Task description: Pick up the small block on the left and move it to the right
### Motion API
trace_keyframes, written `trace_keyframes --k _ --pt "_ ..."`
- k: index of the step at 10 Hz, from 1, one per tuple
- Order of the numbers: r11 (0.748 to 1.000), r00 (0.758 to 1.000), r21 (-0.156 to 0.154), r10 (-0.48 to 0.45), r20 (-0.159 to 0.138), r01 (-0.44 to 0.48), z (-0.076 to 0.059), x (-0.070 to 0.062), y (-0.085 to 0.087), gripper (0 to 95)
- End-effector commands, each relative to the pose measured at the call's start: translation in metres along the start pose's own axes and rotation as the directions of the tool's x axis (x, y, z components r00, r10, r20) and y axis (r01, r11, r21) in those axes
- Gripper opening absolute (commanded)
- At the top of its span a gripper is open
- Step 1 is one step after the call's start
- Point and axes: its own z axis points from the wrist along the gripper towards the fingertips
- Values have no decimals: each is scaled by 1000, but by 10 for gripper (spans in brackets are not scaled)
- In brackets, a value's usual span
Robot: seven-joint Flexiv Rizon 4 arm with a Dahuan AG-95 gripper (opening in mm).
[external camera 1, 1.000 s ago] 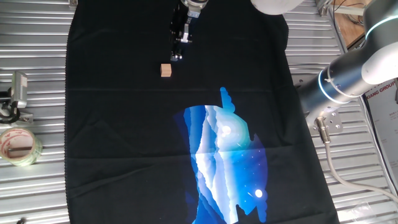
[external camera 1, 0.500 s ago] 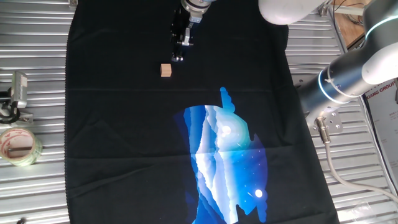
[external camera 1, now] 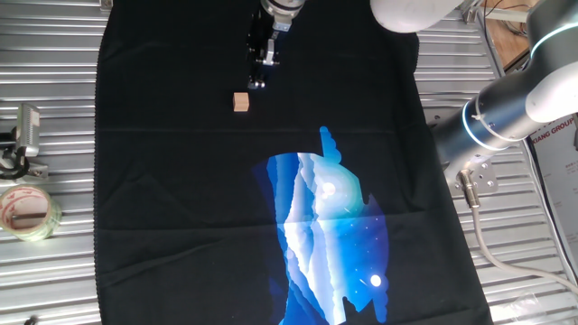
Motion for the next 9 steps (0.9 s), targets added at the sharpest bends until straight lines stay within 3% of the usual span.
trace_keyframes --k 1,9 --pt "1000 1000 -3 3 -6 -3 -1 1 0 570" --pt "1000 1000 -16 7 -5 -7 4 3 10 570"
